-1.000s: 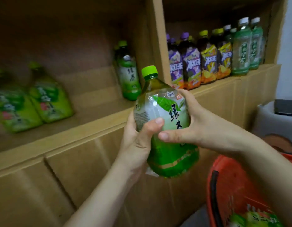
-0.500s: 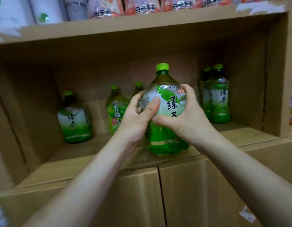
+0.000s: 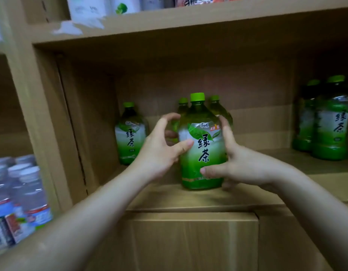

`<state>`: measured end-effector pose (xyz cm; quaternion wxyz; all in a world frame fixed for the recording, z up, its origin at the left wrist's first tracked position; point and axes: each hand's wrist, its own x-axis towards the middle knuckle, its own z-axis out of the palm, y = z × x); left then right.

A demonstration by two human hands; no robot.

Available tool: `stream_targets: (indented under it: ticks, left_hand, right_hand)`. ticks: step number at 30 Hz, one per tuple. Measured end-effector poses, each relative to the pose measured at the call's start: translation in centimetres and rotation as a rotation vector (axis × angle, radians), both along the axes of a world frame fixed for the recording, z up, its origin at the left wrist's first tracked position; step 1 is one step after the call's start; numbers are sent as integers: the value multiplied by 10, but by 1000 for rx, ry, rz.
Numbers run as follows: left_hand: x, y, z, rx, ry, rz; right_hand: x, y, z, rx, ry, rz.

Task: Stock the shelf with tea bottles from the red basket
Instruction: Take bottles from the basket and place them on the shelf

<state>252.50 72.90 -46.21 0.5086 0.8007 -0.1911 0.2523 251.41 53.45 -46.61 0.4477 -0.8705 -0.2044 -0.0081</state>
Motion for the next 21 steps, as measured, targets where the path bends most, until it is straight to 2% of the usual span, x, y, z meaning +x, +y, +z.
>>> stream_targets:
  ticks: [3,5,11,14,16,18,21]
  left_hand:
    - [-4,23,5,260,-79,75]
    - [-9,41,4,425,-66,167]
    - [-11,92,6,611,-47,447]
    - [-15,102,8,913,-134,658]
    - [-19,103,6,1129,-203,704]
    - [-17,105,4,1254,-208,739]
    - [-11,108,4,1337,-211,794]
  right_hand:
    - [11,26,2,-1,13,14]
    - [16,47,3,1,11,34]
    - [33,112,0,213,96,88]
    - [44,130,-2,376,113,35]
    - [49,139,-6,450,124,19]
    - [53,147,-9,459,74,-4]
    - [61,159,-13,361,-98,-52]
